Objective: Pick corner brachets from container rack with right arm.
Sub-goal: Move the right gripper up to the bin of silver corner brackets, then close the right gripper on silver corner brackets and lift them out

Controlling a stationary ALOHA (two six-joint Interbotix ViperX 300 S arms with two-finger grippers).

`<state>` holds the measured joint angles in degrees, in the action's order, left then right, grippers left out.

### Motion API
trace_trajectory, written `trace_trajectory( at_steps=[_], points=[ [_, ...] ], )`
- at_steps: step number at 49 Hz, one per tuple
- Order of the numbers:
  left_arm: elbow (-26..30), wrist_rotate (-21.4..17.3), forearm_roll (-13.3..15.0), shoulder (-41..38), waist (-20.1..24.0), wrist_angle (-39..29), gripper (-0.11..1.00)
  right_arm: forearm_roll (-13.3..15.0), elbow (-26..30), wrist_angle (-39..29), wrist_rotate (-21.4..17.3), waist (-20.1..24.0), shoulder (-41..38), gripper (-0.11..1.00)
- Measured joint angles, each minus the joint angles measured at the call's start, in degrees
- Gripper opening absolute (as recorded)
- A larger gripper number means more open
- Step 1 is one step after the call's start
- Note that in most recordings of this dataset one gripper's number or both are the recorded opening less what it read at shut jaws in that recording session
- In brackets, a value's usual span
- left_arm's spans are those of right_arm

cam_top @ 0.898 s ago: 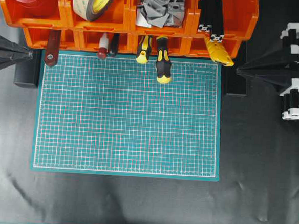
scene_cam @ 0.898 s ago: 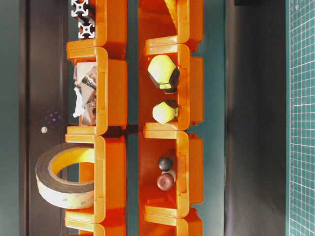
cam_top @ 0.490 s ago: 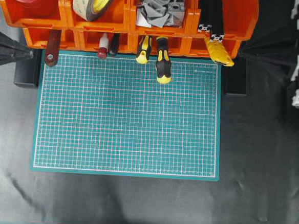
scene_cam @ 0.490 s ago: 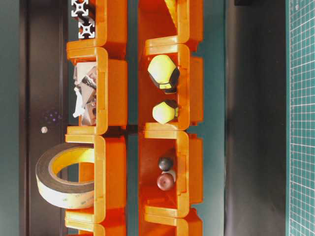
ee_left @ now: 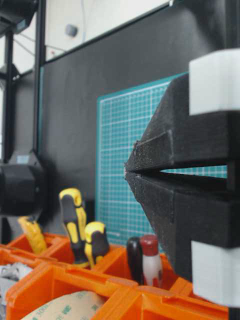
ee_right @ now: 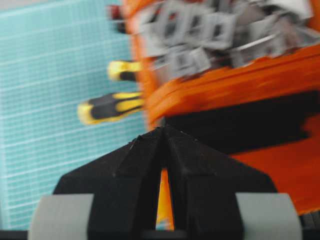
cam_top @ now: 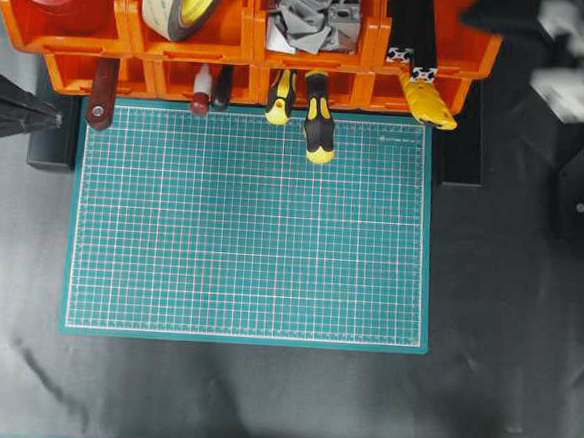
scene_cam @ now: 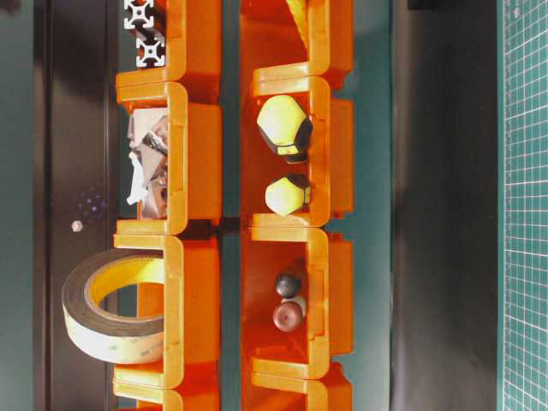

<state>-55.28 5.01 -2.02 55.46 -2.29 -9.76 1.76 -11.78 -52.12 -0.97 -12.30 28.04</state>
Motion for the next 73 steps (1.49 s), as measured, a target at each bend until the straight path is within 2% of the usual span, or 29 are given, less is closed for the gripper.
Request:
trace_trajectory(
  at_steps=[8, 21, 24, 29, 37, 41, 73],
  points=[
    [0.18, 0.53, 0.00, 0.09, 0.00, -0.09, 0.00, 2.55, 6.77, -2.72, 0.35, -1.32, -7.12, 0.00],
    [0.18, 0.70, 0.09, -0.35, 0.00, -0.18, 0.00, 2.81, 15.47, -7.03, 0.44, -2.90, -18.37, 0.00],
    [0.18, 0.70, 0.09, -0.44, 0.00, -0.09, 0.00, 2.90, 17.05, -8.70, 0.44, -2.99, -20.21, 0.04],
    [0.26, 0.70, 0.00, -0.44, 0.00, -0.18, 0.00, 2.90, 19.34, -11.34, 0.53, -3.08, -23.12, 0.24],
    [0.18, 0.70, 0.00, -0.44, 0.00, -0.26, 0.00, 2.90, 21.53, -13.97, 0.44, -3.16, -26.19, 0.72],
    [0.18, 0.70, 0.00, -0.44, 0.00, -0.35, 0.00, 2.90, 22.15, -14.24, 0.44, -3.16, -27.07, 0.84],
    [0.18, 0.79, 0.00, -0.97, 0.00, -1.41, 0.00, 2.81, 23.55, -14.15, 0.00, -4.13, -31.11, 0.83]
  ],
)
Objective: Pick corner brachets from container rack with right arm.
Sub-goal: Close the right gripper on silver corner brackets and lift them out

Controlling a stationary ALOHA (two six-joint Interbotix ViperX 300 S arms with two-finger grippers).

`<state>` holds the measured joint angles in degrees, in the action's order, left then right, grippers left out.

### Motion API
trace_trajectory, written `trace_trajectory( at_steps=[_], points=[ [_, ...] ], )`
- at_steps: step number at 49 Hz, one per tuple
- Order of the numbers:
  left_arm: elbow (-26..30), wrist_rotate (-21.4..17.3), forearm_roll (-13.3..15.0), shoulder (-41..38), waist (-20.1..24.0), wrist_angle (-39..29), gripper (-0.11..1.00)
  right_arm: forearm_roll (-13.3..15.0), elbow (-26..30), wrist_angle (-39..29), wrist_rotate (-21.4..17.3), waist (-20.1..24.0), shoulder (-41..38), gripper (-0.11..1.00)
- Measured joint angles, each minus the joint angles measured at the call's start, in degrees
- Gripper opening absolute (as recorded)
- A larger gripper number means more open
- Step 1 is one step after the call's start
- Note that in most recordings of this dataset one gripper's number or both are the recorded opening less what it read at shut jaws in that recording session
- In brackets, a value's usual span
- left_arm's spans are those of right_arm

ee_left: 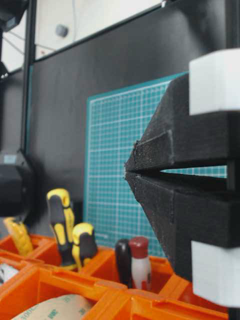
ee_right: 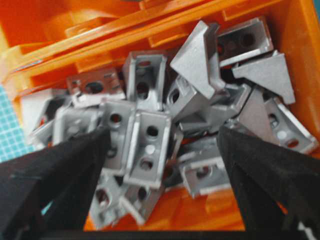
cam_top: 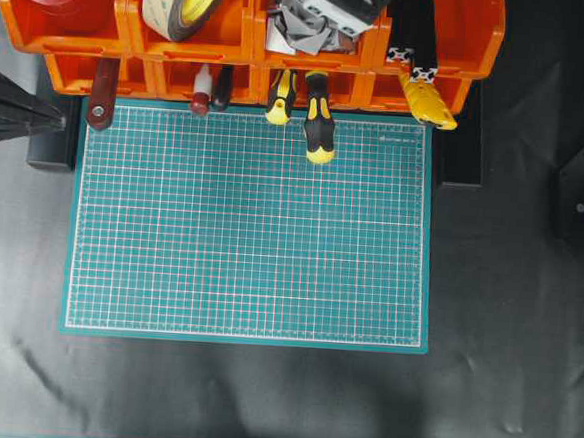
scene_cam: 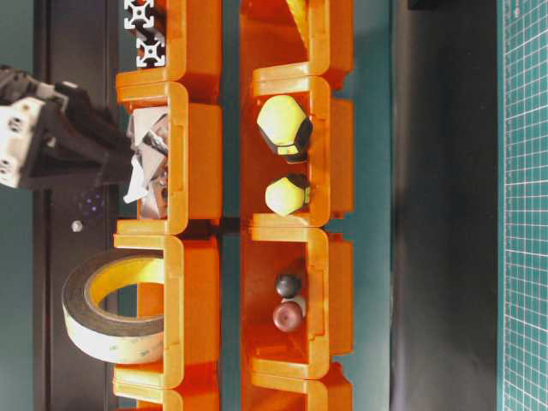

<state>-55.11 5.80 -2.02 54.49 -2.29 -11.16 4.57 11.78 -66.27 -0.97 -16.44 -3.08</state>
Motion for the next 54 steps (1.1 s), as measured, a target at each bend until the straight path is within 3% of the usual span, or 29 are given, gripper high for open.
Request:
trace_trajectory(
  at_steps=[19, 22, 29, 44, 54],
  points=[
    [0.09, -0.09, 0.00, 0.09, 0.00, 0.18, 0.00, 0.18, -2.02, -0.09, 0.26, -0.26, -0.26, 0.79],
    [0.09, -0.09, 0.00, 0.18, 0.26, 0.09, 0.00, 0.00, -2.20, 0.00, 0.18, -0.18, -0.26, 0.71],
    [0.09, -0.26, 0.00, 0.44, 1.23, 0.09, 0.00, -0.35, -2.29, 0.00, -0.09, 0.35, -0.18, 0.38],
    [0.26, -0.53, 0.00, 2.72, 2.02, -0.62, 0.00, -0.35, -0.53, 0.00, -0.18, 0.44, -0.09, 0.38],
    [0.88, -0.88, 0.00, 4.83, 2.20, -4.39, 0.00, -0.09, 3.60, -0.09, 0.09, 0.79, 0.88, 0.38]
  ],
)
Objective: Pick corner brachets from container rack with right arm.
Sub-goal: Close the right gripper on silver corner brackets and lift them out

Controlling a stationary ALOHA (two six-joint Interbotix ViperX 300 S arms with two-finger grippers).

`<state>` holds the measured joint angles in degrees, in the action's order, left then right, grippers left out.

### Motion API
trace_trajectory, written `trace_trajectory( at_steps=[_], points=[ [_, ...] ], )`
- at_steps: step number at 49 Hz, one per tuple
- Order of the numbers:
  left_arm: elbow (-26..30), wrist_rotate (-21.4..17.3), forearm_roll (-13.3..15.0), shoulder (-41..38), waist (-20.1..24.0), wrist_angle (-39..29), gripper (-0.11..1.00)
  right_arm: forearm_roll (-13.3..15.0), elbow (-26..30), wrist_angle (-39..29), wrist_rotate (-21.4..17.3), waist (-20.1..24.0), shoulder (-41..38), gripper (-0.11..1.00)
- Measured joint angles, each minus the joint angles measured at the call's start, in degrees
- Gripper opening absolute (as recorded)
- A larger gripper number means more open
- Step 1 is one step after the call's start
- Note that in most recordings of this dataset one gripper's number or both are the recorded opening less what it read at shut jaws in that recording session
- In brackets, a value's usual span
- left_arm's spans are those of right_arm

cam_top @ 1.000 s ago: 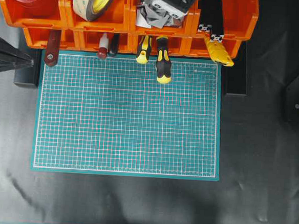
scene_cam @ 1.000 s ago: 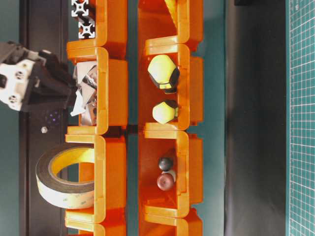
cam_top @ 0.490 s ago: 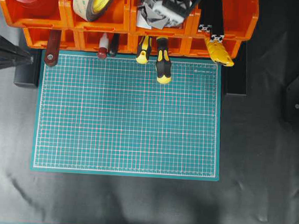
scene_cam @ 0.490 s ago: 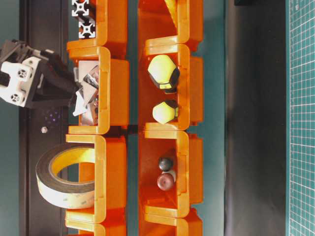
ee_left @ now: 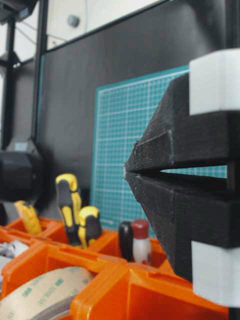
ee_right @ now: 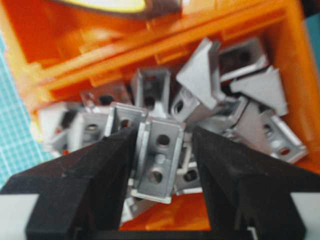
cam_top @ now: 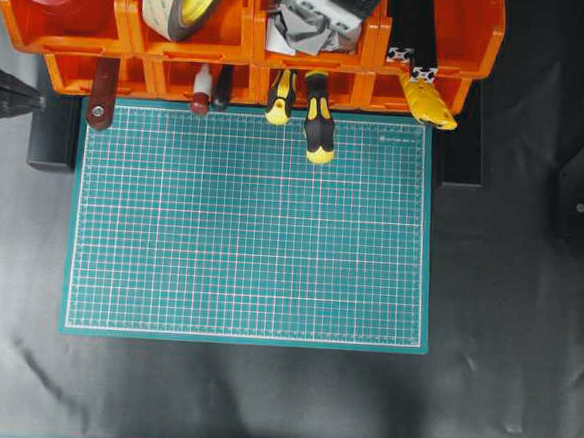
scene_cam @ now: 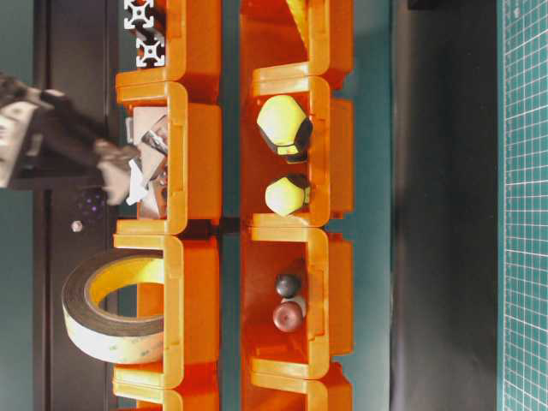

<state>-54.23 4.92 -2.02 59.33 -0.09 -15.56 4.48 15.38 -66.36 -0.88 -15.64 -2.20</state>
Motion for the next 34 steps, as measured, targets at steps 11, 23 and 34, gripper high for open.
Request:
trace_trajectory(
  at_steps=[11, 23, 34],
  points=[
    [1.32, 0.00, 0.00, 4.22, 0.18, -4.75, 0.00, 0.09, 5.71, -0.70, 0.00, 0.70, 2.55, 0.38],
    [2.29, -0.09, 0.00, 6.59, 0.18, -7.91, 0.00, 0.09, 7.91, -1.14, 0.00, 2.55, 4.48, 0.38],
    [2.29, -0.09, 0.00, 6.59, 0.18, -8.44, 0.00, 0.26, 7.91, -1.76, -0.70, 6.15, 4.66, 0.38]
  ],
)
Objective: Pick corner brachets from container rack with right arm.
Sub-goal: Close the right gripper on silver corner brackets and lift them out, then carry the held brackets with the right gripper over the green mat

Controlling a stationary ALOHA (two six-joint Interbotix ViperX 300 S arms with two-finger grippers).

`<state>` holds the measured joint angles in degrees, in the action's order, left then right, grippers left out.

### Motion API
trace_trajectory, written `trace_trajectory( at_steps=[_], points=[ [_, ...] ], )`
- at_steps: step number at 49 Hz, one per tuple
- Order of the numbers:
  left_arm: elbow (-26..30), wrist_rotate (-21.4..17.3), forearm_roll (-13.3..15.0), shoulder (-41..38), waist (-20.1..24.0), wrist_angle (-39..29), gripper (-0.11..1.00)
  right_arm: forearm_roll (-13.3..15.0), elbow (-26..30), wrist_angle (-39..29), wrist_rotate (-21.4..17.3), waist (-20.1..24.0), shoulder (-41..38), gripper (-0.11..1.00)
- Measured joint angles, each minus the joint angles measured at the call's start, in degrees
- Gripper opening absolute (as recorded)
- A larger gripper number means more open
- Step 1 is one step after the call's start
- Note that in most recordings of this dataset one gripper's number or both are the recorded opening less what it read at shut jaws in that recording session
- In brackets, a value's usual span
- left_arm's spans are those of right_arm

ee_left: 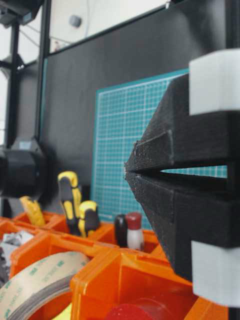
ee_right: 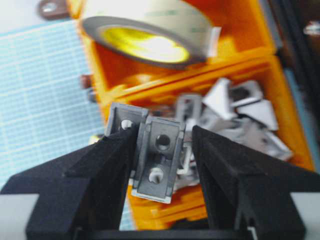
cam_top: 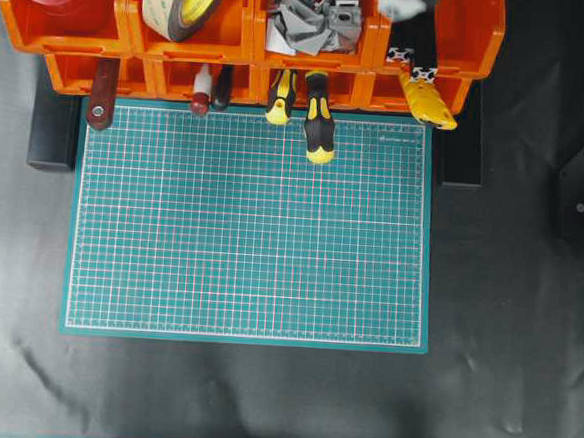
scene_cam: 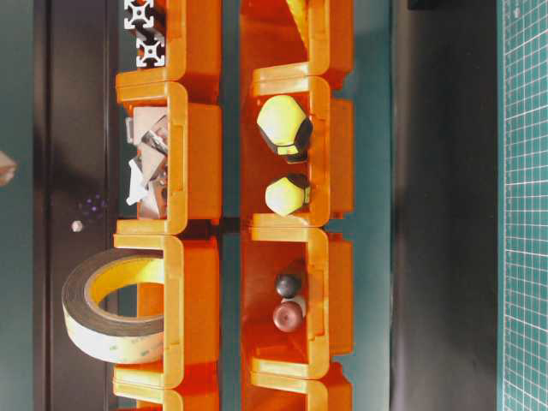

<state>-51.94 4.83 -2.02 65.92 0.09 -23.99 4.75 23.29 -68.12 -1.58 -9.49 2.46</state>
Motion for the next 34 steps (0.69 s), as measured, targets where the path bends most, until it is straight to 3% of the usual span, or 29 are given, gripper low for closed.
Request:
trace_trajectory(
  at_steps=[8, 15, 19, 34],
  points=[
    [0.09, 0.00, -0.09, 0.35, 0.00, 0.09, 0.00, 0.62, -1.58, -0.09, -1.93, 7.12, 0.62, 0.38],
    [0.44, 0.00, -0.09, 0.97, 0.00, 0.00, 0.00, 6.24, -5.54, -0.09, -8.17, 9.76, 2.90, 0.38],
    [0.70, 0.00, 0.00, 1.49, 0.00, -0.09, 0.00, 8.96, -8.53, 0.18, -8.70, 10.28, 4.75, 0.38],
    [1.05, 0.00, 0.00, 2.11, 0.00, -1.41, 0.00, 9.76, -22.32, 8.44, -9.58, 16.70, 11.51, 0.38]
  ],
)
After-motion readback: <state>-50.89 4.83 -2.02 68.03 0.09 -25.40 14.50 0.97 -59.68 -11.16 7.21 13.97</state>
